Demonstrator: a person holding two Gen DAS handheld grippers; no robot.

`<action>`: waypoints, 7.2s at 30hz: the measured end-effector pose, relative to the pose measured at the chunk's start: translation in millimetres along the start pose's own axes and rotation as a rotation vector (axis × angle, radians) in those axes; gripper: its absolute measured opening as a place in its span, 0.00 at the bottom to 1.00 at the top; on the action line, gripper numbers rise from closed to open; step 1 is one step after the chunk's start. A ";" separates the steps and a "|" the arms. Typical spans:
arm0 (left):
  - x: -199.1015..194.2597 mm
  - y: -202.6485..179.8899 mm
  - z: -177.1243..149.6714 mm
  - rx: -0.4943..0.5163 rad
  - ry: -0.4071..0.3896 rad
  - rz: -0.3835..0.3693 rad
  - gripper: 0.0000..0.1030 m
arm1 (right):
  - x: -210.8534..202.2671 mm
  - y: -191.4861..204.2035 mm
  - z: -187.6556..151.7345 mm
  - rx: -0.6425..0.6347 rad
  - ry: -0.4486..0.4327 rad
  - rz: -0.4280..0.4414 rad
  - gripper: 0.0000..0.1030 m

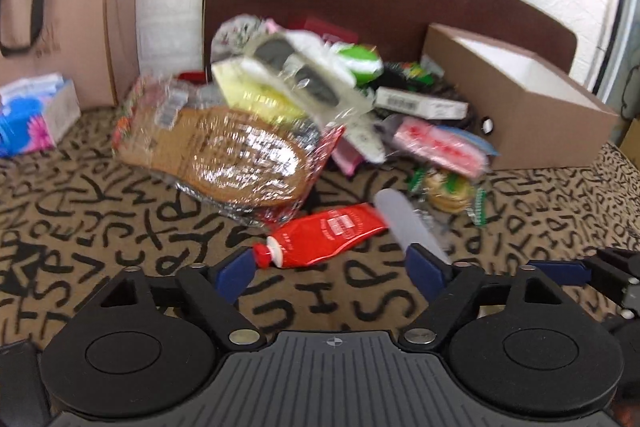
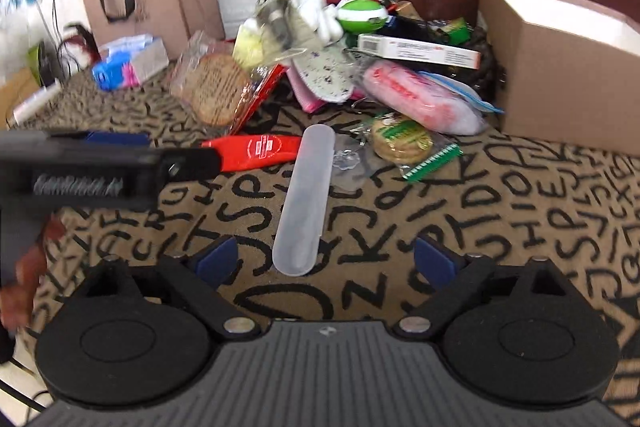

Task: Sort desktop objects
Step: 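Move the right gripper to the clear plastic case while the left approaches the red tube, then grasp the clear plastic case with the right gripper while the left grasps the red tube, then carry the case and red tube into the white box and open both grippers, then withdraw both grippers from the box back toward the pile, then grasp the green-wrapped cookie packet with the right gripper while the left grasps the clear keychain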

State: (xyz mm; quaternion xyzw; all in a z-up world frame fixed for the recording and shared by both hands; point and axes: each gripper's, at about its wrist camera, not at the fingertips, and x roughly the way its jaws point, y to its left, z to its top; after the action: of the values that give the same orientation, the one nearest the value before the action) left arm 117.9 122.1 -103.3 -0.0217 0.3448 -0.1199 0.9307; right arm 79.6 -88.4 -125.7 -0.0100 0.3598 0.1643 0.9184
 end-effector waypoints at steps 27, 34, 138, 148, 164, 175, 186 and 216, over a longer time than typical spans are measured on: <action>34.8 -6.7 0.9 -0.022 0.113 -0.070 0.18 | 17.8 0.2 1.7 -0.040 0.042 -0.053 0.30; 6.0 -32.0 -23.8 -0.053 0.148 -0.141 0.38 | -18.1 -14.6 -24.0 -0.002 0.082 -0.012 0.30; 203.0 -240.8 226.6 -0.002 0.038 -0.228 0.93 | 57.7 -271.1 161.7 0.114 -0.076 -0.274 0.43; 161.7 -242.7 214.7 0.034 -0.031 -0.236 1.00 | 26.1 -266.2 157.5 0.172 -0.154 -0.243 0.99; 110.3 -239.9 190.8 0.037 -0.052 -0.219 1.00 | -16.0 -244.0 147.5 0.206 -0.192 -0.222 1.00; 55.7 -231.2 160.2 0.046 -0.092 -0.165 1.00 | -45.0 -206.5 127.8 0.203 -0.217 -0.194 1.00; -0.6 -212.6 114.4 0.042 -0.148 -0.140 1.00 | -69.4 -152.1 99.9 0.158 -0.237 -0.149 1.00; 30.5 -81.6 -6.1 -0.145 0.008 -0.107 0.84 | -9.1 -65.9 2.3 0.046 -0.076 -0.056 0.99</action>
State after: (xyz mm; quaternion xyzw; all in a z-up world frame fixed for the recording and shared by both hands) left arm 119.4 35.9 -117.3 -0.1067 0.3545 -0.1441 0.9177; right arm 95.2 -153.1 -124.5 0.0072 0.3280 0.1307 0.9356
